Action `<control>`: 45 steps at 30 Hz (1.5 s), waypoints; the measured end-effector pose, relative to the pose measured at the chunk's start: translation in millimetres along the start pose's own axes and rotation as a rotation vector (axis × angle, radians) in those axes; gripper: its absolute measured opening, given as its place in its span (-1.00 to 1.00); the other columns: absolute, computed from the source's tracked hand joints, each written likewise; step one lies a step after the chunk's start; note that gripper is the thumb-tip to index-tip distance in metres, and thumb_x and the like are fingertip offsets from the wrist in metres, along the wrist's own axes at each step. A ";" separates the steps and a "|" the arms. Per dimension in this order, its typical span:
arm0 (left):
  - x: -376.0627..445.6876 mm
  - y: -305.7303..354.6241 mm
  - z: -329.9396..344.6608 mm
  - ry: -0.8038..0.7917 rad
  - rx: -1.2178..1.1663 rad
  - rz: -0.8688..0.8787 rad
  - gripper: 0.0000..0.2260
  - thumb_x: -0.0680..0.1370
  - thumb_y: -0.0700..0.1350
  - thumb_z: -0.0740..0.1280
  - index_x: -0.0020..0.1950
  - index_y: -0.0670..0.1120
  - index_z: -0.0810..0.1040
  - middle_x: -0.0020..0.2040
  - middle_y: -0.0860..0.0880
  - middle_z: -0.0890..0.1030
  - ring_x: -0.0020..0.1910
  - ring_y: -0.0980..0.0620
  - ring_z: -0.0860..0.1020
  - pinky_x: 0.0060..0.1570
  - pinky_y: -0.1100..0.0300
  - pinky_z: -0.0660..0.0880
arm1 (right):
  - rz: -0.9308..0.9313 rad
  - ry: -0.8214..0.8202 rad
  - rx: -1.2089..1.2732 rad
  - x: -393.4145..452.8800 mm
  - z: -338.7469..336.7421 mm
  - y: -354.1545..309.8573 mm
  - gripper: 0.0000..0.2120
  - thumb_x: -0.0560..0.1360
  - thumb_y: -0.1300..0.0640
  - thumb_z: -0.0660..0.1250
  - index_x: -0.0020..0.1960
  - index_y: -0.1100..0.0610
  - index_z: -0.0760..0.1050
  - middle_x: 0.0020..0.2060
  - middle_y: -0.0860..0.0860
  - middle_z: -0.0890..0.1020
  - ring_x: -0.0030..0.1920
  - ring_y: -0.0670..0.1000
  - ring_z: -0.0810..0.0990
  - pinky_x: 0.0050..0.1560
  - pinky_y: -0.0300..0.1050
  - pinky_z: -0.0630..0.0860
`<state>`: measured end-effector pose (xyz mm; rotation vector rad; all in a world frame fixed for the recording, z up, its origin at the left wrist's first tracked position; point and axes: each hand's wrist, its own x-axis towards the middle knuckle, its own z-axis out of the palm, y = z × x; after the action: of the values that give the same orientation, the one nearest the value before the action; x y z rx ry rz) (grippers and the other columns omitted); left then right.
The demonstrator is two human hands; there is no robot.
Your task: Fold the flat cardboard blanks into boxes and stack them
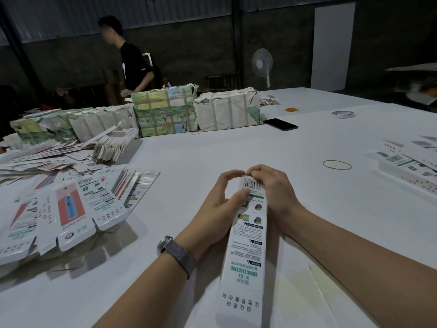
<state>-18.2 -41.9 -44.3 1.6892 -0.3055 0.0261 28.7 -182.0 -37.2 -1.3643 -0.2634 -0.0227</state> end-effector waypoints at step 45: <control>5.5 -1.6 -6.3 0.261 -0.077 0.038 -0.84 0.68 -0.03 0.24 0.25 0.11 0.38 -0.15 -0.06 0.74 -0.35 0.01 0.68 -0.49 0.28 0.49 | -0.064 -0.034 -0.151 -3.1 4.5 1.7 -0.86 0.62 0.09 0.31 0.14 -0.10 0.52 0.06 0.04 0.61 -0.19 0.01 0.72 -0.27 -0.06 0.64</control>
<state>-11.6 -36.6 -43.8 1.5821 -0.1403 0.2579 25.2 -177.7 -38.6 -1.5073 -0.3394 -0.0740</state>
